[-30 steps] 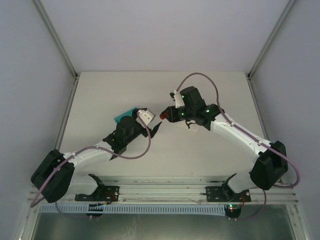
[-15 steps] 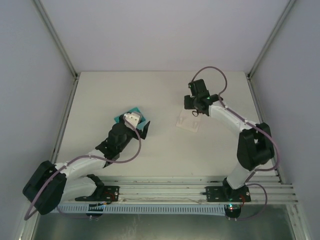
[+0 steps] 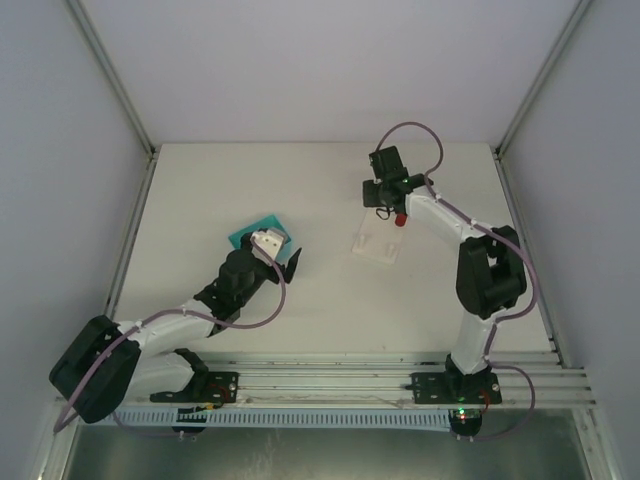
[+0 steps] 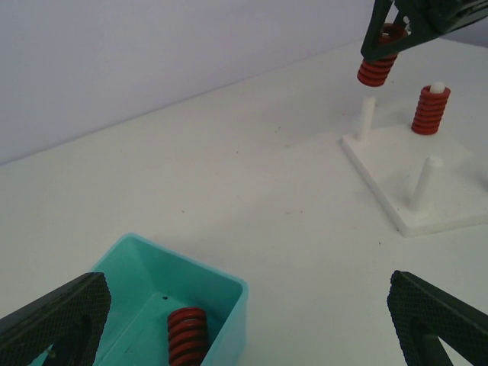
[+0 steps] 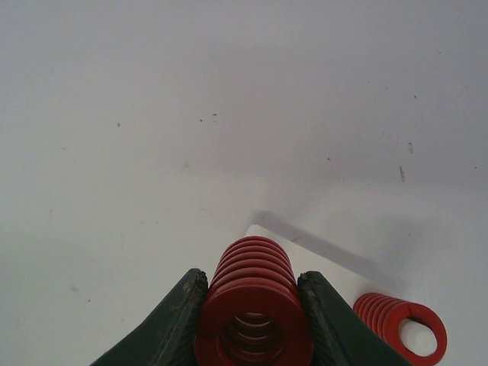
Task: Install the large spring
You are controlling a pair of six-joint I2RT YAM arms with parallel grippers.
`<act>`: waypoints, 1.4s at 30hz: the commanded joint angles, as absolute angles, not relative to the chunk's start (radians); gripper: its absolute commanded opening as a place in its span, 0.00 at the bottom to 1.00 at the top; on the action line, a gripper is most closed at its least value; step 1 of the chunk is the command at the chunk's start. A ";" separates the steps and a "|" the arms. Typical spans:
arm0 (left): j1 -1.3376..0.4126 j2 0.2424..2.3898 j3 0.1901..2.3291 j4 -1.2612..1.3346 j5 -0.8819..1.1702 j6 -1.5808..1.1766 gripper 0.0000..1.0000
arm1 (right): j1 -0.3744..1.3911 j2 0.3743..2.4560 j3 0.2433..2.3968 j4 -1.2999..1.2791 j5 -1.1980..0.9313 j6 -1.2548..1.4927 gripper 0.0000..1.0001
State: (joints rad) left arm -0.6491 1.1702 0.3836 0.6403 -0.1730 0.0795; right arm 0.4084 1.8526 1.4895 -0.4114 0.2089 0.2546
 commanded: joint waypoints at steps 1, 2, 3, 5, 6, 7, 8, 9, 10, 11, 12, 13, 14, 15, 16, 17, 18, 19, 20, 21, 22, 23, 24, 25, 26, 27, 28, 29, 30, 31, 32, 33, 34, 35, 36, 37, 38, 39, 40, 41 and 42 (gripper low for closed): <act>-0.653 1.174 0.371 0.694 -0.148 0.102 0.99 | 0.394 1.886 1.539 -0.435 0.220 0.257 0.00; -0.653 1.173 0.370 0.695 -0.143 0.104 0.99 | 0.392 1.895 1.549 -0.440 0.219 0.258 0.00; -0.653 1.172 0.370 0.696 -0.140 0.104 0.99 | 0.390 1.903 1.551 -0.442 0.219 0.260 0.00; -0.653 1.170 0.367 0.701 -0.132 0.105 0.99 | 0.385 1.917 1.555 -0.439 0.215 0.262 0.00; -0.654 1.172 0.366 0.704 -0.127 0.107 0.99 | 0.383 1.924 1.557 -0.438 0.212 0.262 0.00; -0.654 1.173 0.365 0.706 -0.123 0.111 0.99 | 0.381 1.935 1.561 -0.443 0.211 0.264 0.00; -0.653 1.175 0.366 0.707 -0.123 0.112 0.99 | 0.379 1.943 1.567 -0.449 0.208 0.267 0.00; -0.653 1.176 0.368 0.706 -0.121 0.113 0.99 | 0.377 1.954 1.572 -0.455 0.205 0.270 0.00; -0.654 1.177 0.369 0.704 -0.121 0.114 0.99 | 0.376 1.961 1.575 -0.458 0.201 0.273 0.00; -0.654 1.177 0.370 0.704 -0.122 0.116 0.99 | 0.376 1.967 1.575 -0.458 0.197 0.274 0.00; -0.654 1.177 0.369 0.703 -0.123 0.116 0.99 | 0.375 1.972 1.575 -0.457 0.192 0.274 0.00; -0.653 1.175 0.368 0.703 -0.124 0.118 0.99 | 0.374 1.981 1.577 -0.457 0.186 0.275 0.00; -0.654 1.175 0.367 0.704 -0.126 0.120 0.99 | 0.374 1.991 1.582 -0.458 0.183 0.274 0.00; -0.653 1.174 0.366 0.704 -0.128 0.123 0.99 | 0.374 2.001 1.586 -0.458 0.182 0.275 0.00; -0.653 1.172 0.365 0.703 -0.131 0.123 0.99 | 0.373 2.010 1.591 -0.458 0.179 0.276 0.03; -0.653 1.172 0.364 0.704 -0.133 0.123 0.99 | 0.373 2.020 1.596 -0.459 0.176 0.278 0.05; -0.652 1.172 0.362 0.706 -0.133 0.124 0.99 | 0.373 2.027 1.601 -0.458 0.174 0.280 0.09; -0.654 1.174 0.362 0.706 -0.132 0.125 0.99 | 0.373 2.036 1.606 -0.459 0.170 0.283 0.14; -0.653 1.175 0.362 0.706 -0.134 0.127 0.99 | 0.372 2.042 1.609 -0.459 0.168 0.284 0.18; -0.653 1.177 0.362 0.707 -0.136 0.126 0.99 | 0.372 2.049 1.614 -0.460 0.168 0.286 0.22; -0.653 1.180 0.362 0.707 -0.136 0.126 0.99 | 0.371 2.052 1.619 -0.464 0.168 0.288 0.25; -0.653 1.182 0.362 0.706 -0.136 0.126 0.99 | 0.371 2.054 1.621 -0.466 0.167 0.288 0.29; -0.653 1.183 0.363 0.703 -0.136 0.126 0.99 | 0.371 2.054 1.621 -0.466 0.168 0.288 0.33; -0.653 1.183 0.365 0.702 -0.137 0.126 0.99 | 0.369 2.053 1.623 -0.466 0.170 0.290 0.36; -0.653 1.181 0.364 0.701 -0.139 0.126 0.99 | 0.369 2.051 1.623 -0.469 0.172 0.290 0.39; -0.654 1.177 0.364 0.698 -0.140 0.126 0.99 | 0.367 2.047 1.623 -0.471 0.174 0.290 0.41; -0.656 1.172 0.362 0.695 -0.143 0.126 0.99 | 0.367 2.041 1.623 -0.473 0.176 0.290 0.41; -0.655 1.166 0.362 0.693 -0.144 0.126 0.99 | 0.365 2.034 1.623 -0.474 0.177 0.289 0.42; -0.656 1.161 0.362 0.691 -0.144 0.126 0.99 | 0.365 2.026 1.623 -0.477 0.177 0.288 0.44; -0.655 1.156 0.360 0.689 -0.145 0.126 0.99 | 0.364 2.014 1.623 -0.479 0.176 0.286 0.46; -0.656 1.151 0.359 0.687 -0.146 0.124 0.99 | 0.364 2.003 1.623 -0.484 0.179 0.285 0.49; -0.656 1.144 0.359 0.683 -0.149 0.122 0.99 | 0.364 1.989 1.622 -0.489 0.182 0.285 0.50; -0.657 1.137 0.360 0.676 -0.153 0.119 0.99 | 0.364 1.973 1.620 -0.495 0.184 0.287 0.51; -0.660 1.130 0.362 0.667 -0.158 0.113 0.99 | 0.364 1.955 1.614 -0.499 0.178 0.289 0.52; -0.662 1.121 0.365 0.656 -0.166 0.107 0.99 | 0.364 1.932 1.604 -0.501 0.171 0.291 0.52; -0.664 1.112 0.370 0.639 -0.175 0.094 0.99 | 0.364 1.901 1.590 -0.501 0.159 0.296 0.56; -0.665 1.103 0.377 0.624 -0.185 0.079 0.99 | 0.364 1.869 1.571 -0.500 0.145 0.300 0.60; -0.667 1.095 0.384 0.604 -0.197 0.065 0.99 | 0.364 1.837 1.551 -0.499 0.129 0.305 0.63; -0.668 1.088 0.392 0.583 -0.204 0.047 0.99 | 0.365 1.807 1.530 -0.500 0.110 0.309 0.67; -0.668 1.082 0.402 0.564 -0.213 0.026 0.99 | 0.365 1.764 1.506 -0.500 0.093 0.315 0.71; -0.669 1.075 0.414 0.540 -0.220 0.003 0.99 | 0.366 1.732 1.480 -0.500 0.072 0.319 0.73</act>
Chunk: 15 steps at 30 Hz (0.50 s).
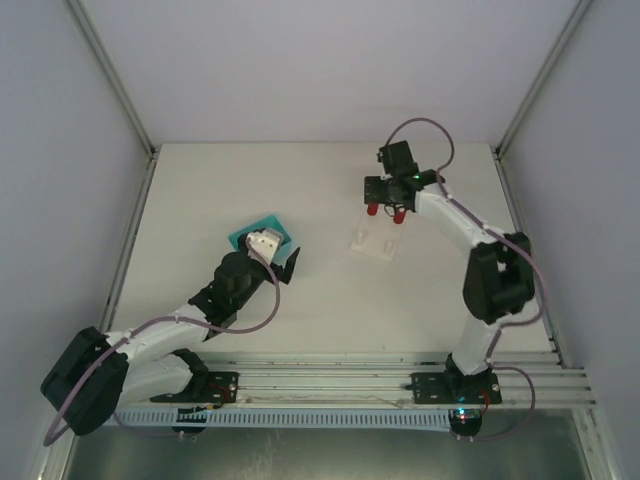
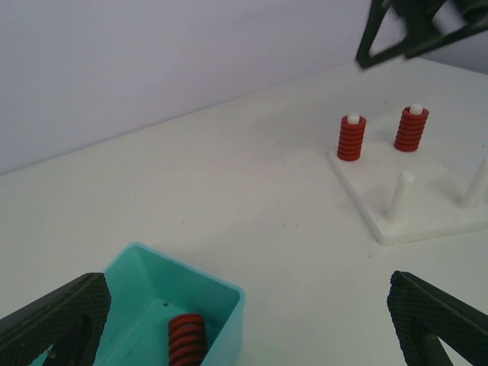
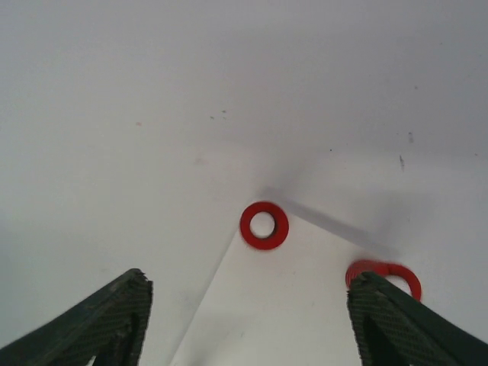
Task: Install the large spring
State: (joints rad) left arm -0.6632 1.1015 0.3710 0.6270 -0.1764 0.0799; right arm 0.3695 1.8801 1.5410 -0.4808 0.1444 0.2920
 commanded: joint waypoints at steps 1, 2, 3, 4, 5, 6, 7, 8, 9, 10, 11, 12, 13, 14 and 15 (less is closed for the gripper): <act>-0.669 1.066 0.426 0.511 -0.226 -0.027 0.99 | 0.367 1.684 1.451 -0.501 0.053 0.323 0.77; -0.669 1.056 0.441 0.474 -0.229 -0.058 0.99 | 0.369 1.638 1.402 -0.500 0.033 0.327 0.80; -0.669 1.047 0.461 0.440 -0.231 -0.087 0.99 | 0.371 1.595 1.364 -0.499 0.014 0.330 0.83; -0.669 1.036 0.482 0.381 -0.236 -0.123 0.99 | 0.373 1.550 1.323 -0.495 -0.005 0.333 0.85; -0.669 1.024 0.501 0.328 -0.247 -0.146 0.99 | 0.374 1.504 1.286 -0.494 -0.025 0.338 0.88; -0.669 1.015 0.532 0.275 -0.265 -0.168 0.99 | 0.375 1.460 1.251 -0.496 -0.043 0.342 0.91; -0.667 1.009 0.563 0.215 -0.285 -0.186 0.99 | 0.376 1.417 1.211 -0.499 -0.057 0.350 0.96; -0.665 1.002 0.592 0.161 -0.298 -0.198 0.99 | 0.377 1.375 1.178 -0.498 -0.071 0.358 0.99; -0.664 0.999 0.626 0.106 -0.307 -0.204 0.99 | 0.378 1.326 1.145 -0.494 -0.086 0.363 0.99; -0.661 1.000 0.658 0.049 -0.314 -0.207 0.99 | 0.380 1.286 1.105 -0.485 -0.099 0.373 0.99; -0.657 1.001 0.689 0.002 -0.325 -0.221 0.99 | 0.380 1.245 1.075 -0.479 -0.113 0.379 0.99; -0.652 1.007 0.714 -0.060 -0.343 -0.240 0.99 | 0.382 1.201 1.041 -0.474 -0.126 0.385 0.99; -0.649 1.012 0.742 -0.107 -0.358 -0.260 0.99 | 0.382 1.167 1.011 -0.472 -0.135 0.390 0.99; -0.643 1.016 0.763 -0.147 -0.364 -0.272 0.99 | 0.382 1.140 0.986 -0.472 -0.144 0.395 0.99; -0.640 1.019 0.777 -0.174 -0.360 -0.272 0.99 | 0.383 1.115 0.967 -0.474 -0.154 0.396 0.99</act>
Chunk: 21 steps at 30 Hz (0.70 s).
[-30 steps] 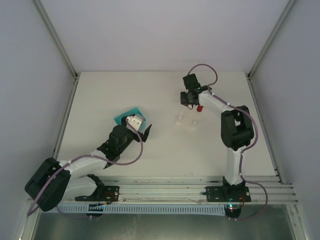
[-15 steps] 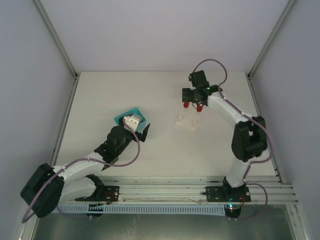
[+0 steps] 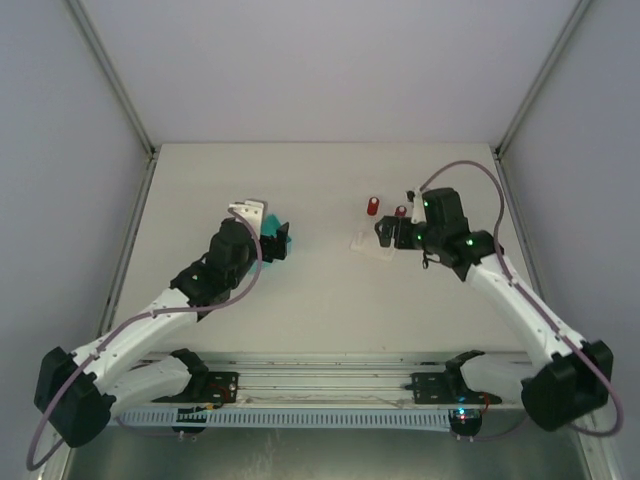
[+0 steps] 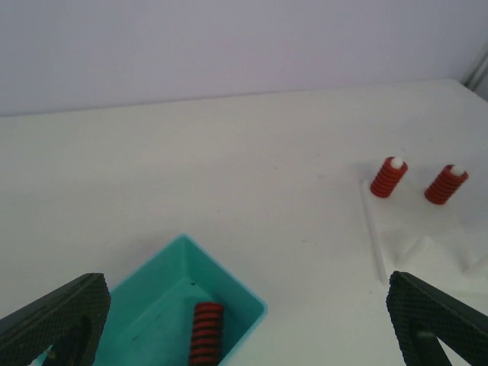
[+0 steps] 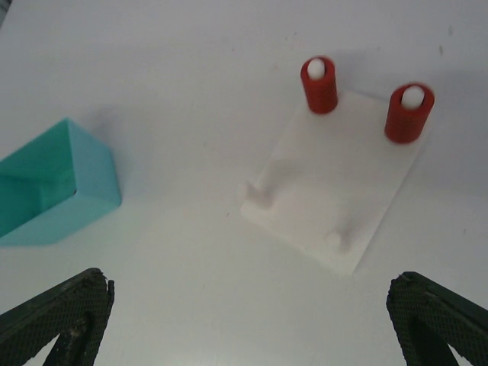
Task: Install the large spring
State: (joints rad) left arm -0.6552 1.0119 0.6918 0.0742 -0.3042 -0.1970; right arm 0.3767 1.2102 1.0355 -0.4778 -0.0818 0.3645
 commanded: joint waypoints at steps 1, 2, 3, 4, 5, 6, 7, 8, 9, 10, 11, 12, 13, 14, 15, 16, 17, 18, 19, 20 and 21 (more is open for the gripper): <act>-0.635 1.020 0.790 -0.195 -0.353 -0.272 0.99 | 0.383 1.092 0.947 -0.478 -0.165 0.399 0.99; -0.632 1.024 0.797 -0.214 -0.348 -0.268 0.99 | 0.383 1.076 0.934 -0.480 -0.178 0.400 0.99; -0.627 1.024 0.802 -0.226 -0.342 -0.264 0.99 | 0.383 1.063 0.917 -0.479 -0.188 0.398 0.99; -0.624 1.023 0.803 -0.232 -0.330 -0.257 0.99 | 0.383 1.052 0.903 -0.475 -0.200 0.396 0.99; -0.620 1.021 0.800 -0.232 -0.312 -0.245 0.99 | 0.383 1.040 0.892 -0.466 -0.215 0.393 0.99; -0.618 1.020 0.794 -0.225 -0.284 -0.235 0.99 | 0.383 1.029 0.882 -0.456 -0.224 0.391 0.99; -0.615 1.020 0.787 -0.221 -0.271 -0.231 0.99 | 0.383 1.020 0.873 -0.447 -0.214 0.398 0.99; -0.614 1.021 0.781 -0.220 -0.261 -0.231 0.99 | 0.383 1.009 0.866 -0.439 -0.191 0.412 0.99; -0.612 1.026 0.774 -0.217 -0.251 -0.231 1.00 | 0.383 1.002 0.863 -0.433 -0.166 0.425 0.99; -0.612 1.033 0.773 -0.216 -0.242 -0.232 0.98 | 0.383 0.998 0.862 -0.431 -0.144 0.422 0.99; -0.611 1.040 0.776 -0.220 -0.234 -0.232 0.97 | 0.383 0.996 0.862 -0.428 -0.123 0.414 0.99; -0.609 1.047 0.783 -0.227 -0.233 -0.231 0.94 | 0.383 0.995 0.856 -0.422 -0.099 0.408 0.99; -0.609 1.054 0.789 -0.234 -0.238 -0.232 0.92 | 0.383 0.992 0.847 -0.416 -0.067 0.407 0.99; -0.605 1.062 0.794 -0.234 -0.242 -0.234 0.91 | 0.383 0.989 0.834 -0.401 -0.039 0.403 0.99; -0.598 1.067 0.795 -0.227 -0.243 -0.239 0.90 | 0.383 0.982 0.818 -0.384 -0.017 0.396 0.99; -0.586 1.073 0.796 -0.217 -0.245 -0.242 0.88 | 0.383 0.970 0.796 -0.368 -0.004 0.391 0.99; -0.573 1.079 0.798 -0.207 -0.245 -0.250 0.87 | 0.383 0.954 0.770 -0.349 0.001 0.394 0.99; -0.561 1.088 0.799 -0.197 -0.243 -0.258 0.84 | 0.383 0.936 0.735 -0.320 -0.001 0.404 0.99; -0.551 1.092 0.800 -0.188 -0.233 -0.261 0.80 | 0.383 0.920 0.704 -0.296 -0.005 0.422 0.99; -0.545 1.095 0.801 -0.183 -0.227 -0.259 0.77 | 0.384 0.892 0.675 -0.290 -0.010 0.439 0.99; -0.541 1.095 0.801 -0.183 -0.229 -0.258 0.75 | 0.384 0.873 0.655 -0.300 -0.018 0.457 0.99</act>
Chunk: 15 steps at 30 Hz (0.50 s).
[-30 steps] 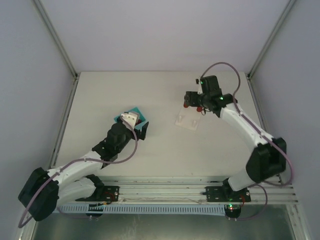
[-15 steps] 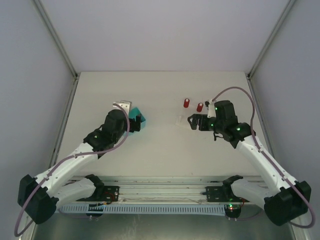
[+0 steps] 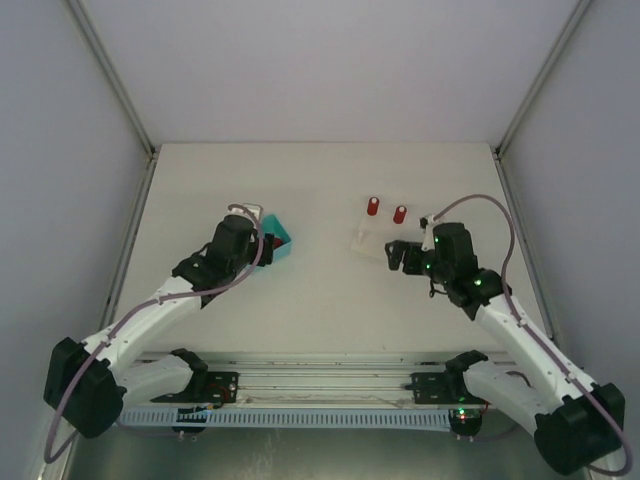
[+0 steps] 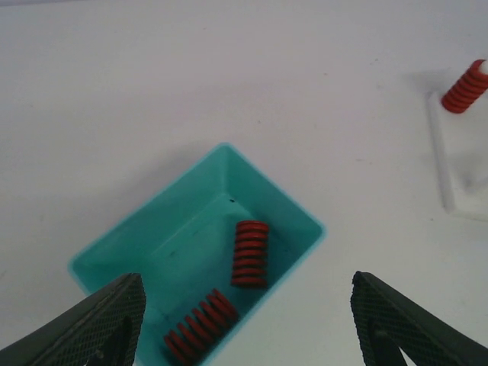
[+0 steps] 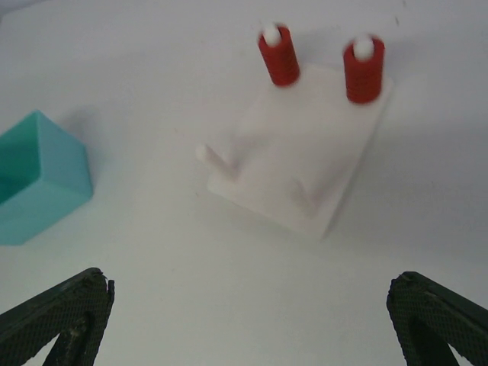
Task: Install the large spring
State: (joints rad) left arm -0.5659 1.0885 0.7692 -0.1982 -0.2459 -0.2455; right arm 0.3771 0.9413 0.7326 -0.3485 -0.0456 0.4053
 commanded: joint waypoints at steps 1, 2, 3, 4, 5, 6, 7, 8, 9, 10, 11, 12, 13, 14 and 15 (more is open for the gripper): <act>-0.536 1.095 0.803 -0.183 -0.232 -0.256 0.74 | 0.385 0.862 0.643 -0.316 -0.028 0.472 0.99; -0.527 1.097 0.806 -0.183 -0.236 -0.252 0.73 | 0.386 0.854 0.625 -0.323 -0.042 0.473 1.00; -0.517 1.104 0.811 -0.187 -0.232 -0.249 0.71 | 0.390 0.841 0.602 -0.319 -0.053 0.463 1.00; -0.501 1.116 0.818 -0.195 -0.214 -0.239 0.70 | 0.390 0.830 0.572 -0.316 -0.041 0.476 0.99; -0.487 1.128 0.836 -0.219 -0.194 -0.233 0.69 | 0.390 0.816 0.555 -0.322 -0.017 0.507 0.99; -0.472 1.149 0.860 -0.261 -0.185 -0.241 0.68 | 0.390 0.802 0.546 -0.326 -0.014 0.527 0.99; -0.454 1.172 0.895 -0.304 -0.163 -0.251 0.67 | 0.390 0.788 0.542 -0.331 -0.028 0.524 0.99; -0.436 1.195 0.922 -0.336 -0.150 -0.263 0.67 | 0.390 0.780 0.543 -0.342 -0.037 0.514 0.99; -0.415 1.214 0.951 -0.370 -0.130 -0.272 0.67 | 0.390 0.775 0.551 -0.359 -0.023 0.508 0.99; -0.378 1.250 0.988 -0.405 -0.084 -0.277 0.66 | 0.390 0.772 0.588 -0.433 0.024 0.493 0.99; -0.367 1.271 0.996 -0.409 -0.064 -0.269 0.66 | 0.390 0.774 0.595 -0.452 0.042 0.485 0.99; -0.359 1.285 1.001 -0.408 -0.041 -0.254 0.65 | 0.390 0.775 0.604 -0.463 0.052 0.476 0.99; -0.355 1.298 1.005 -0.404 -0.026 -0.237 0.64 | 0.390 0.777 0.612 -0.475 0.061 0.464 0.99; -0.351 1.315 1.009 -0.401 -0.018 -0.214 0.63 | 0.390 0.778 0.627 -0.493 0.074 0.457 0.99; -0.345 1.334 1.017 -0.402 -0.010 -0.194 0.61 | 0.390 0.779 0.642 -0.522 0.092 0.457 0.99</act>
